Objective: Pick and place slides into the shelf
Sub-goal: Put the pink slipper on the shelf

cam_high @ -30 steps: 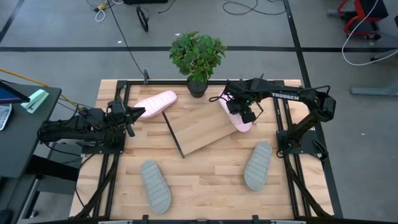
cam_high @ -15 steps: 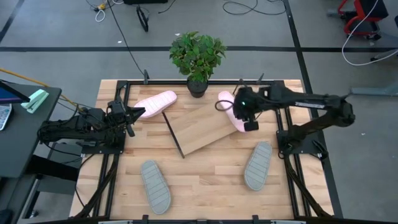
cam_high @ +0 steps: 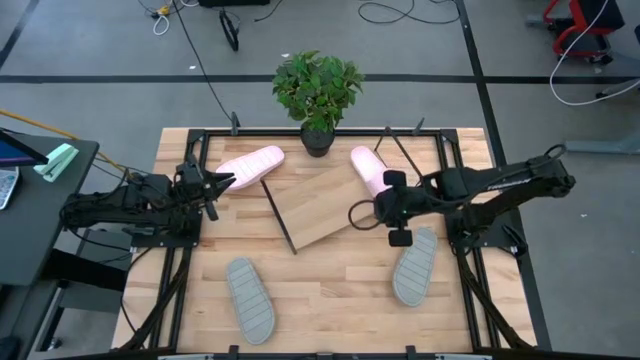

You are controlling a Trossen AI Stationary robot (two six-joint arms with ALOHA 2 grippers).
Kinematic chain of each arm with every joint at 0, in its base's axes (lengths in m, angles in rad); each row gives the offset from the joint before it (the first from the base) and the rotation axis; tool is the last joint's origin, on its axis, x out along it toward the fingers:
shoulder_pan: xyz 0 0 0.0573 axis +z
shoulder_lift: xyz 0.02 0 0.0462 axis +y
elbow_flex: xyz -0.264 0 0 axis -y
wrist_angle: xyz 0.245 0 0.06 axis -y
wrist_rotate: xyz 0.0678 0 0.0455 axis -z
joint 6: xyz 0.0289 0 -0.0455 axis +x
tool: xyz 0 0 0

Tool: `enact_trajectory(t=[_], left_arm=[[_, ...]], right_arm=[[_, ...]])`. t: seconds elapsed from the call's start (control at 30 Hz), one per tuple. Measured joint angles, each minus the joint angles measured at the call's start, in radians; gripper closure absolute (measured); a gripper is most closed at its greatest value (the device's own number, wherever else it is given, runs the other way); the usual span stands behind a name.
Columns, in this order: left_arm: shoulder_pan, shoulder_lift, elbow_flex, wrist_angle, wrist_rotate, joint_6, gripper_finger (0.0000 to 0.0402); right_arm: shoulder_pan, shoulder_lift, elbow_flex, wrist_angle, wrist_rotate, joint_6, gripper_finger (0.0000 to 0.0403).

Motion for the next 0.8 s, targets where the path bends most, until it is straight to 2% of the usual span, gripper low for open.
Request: enact_trajectory(t=[0.23, 0.43, 0.6, 0.8], left_arm=[[0.002, 0.023, 0.007, 0.082, -0.011, -0.173, 0.0336], [0.045, 0.106, 0.102, 0.007, -0.025, -0.327, 0.0329], [0.111, 0.268, 0.269, -0.088, -0.026, -0.321, 0.0324], [0.285, 0.519, 0.569, -0.395, -0.029, -0.375, 0.0324]], right_arm=[[0.0, 0.0, 0.0, 0.019, 0.017, -0.051, 0.0291], [-0.007, 0.0, 0.0, 0.025, 0.025, -0.12, 0.0288], [-0.008, 0.0, 0.0, 0.026, 0.025, -0.16, 0.0289], [-0.008, 0.001, 0.0, 0.026, 0.025, -0.193, 0.029]])
